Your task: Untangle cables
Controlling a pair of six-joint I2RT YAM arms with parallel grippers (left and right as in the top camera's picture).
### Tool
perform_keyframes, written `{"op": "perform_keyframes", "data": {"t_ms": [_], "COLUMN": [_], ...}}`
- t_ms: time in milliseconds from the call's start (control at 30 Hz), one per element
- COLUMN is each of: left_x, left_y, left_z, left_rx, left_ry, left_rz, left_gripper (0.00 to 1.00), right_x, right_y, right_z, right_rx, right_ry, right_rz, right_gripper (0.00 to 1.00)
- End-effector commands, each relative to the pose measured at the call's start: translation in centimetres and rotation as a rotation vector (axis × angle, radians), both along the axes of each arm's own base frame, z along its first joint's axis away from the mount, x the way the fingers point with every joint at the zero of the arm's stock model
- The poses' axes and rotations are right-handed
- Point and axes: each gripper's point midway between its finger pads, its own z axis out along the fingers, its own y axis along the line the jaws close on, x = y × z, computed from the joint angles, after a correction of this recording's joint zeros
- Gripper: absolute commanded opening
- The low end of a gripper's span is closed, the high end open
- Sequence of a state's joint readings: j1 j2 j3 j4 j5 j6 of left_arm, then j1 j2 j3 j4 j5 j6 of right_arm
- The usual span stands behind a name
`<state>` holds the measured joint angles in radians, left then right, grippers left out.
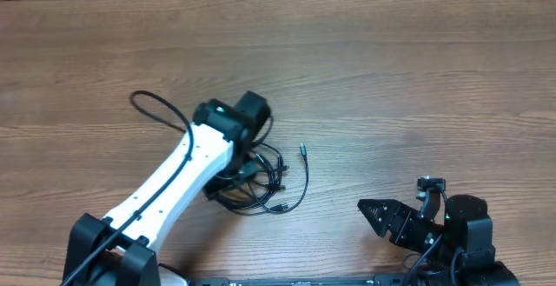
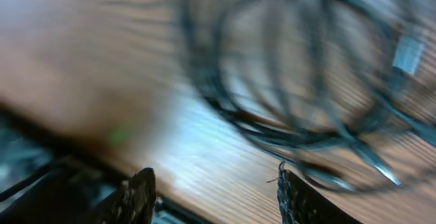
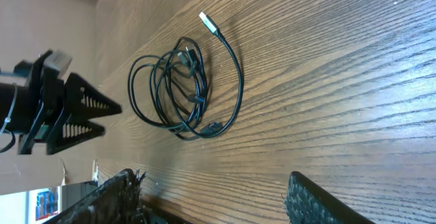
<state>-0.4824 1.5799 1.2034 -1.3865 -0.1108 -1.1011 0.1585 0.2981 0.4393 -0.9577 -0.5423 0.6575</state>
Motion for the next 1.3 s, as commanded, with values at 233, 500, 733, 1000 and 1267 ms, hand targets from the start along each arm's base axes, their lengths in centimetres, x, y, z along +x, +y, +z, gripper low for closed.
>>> {"op": "perform_keyframes", "data": {"t_ms": [233,500,733,1000,1267], "left_x": [-0.4,-2.0,-2.4,-0.1,2.3], "left_y": [2.8,5.0,4.7,1.1,-2.8], "left_z": [5.5,11.5,12.4,9.7,4.5], "left_rx": [-0.016,-0.101,-0.158,-0.232,-0.202], "left_ry": [-0.224,-0.550,-0.597,-0.464,-0.290], "left_rz": [0.086,0.154,0.174,0.147,0.101], "left_gripper": [0.60,1.00,1.00,0.87,0.58], "right_x": [0.6,1.3,1.6,1.6,1.2], "right_y": [-0.8,-2.0,-2.7,-2.7,-2.7], "right_z": [0.0,-0.4,-0.6,-0.6,-1.1], "right_rx": [-0.041,-0.096,-0.126,-0.125,-0.132], "right_ry": [-0.024,-0.034,-0.039,-0.038,-0.012], "right_rz": [-0.043,-0.103,-0.136,-0.135,-0.133], "right_gripper": [0.72,0.76,0.80,0.81,0.81]}}
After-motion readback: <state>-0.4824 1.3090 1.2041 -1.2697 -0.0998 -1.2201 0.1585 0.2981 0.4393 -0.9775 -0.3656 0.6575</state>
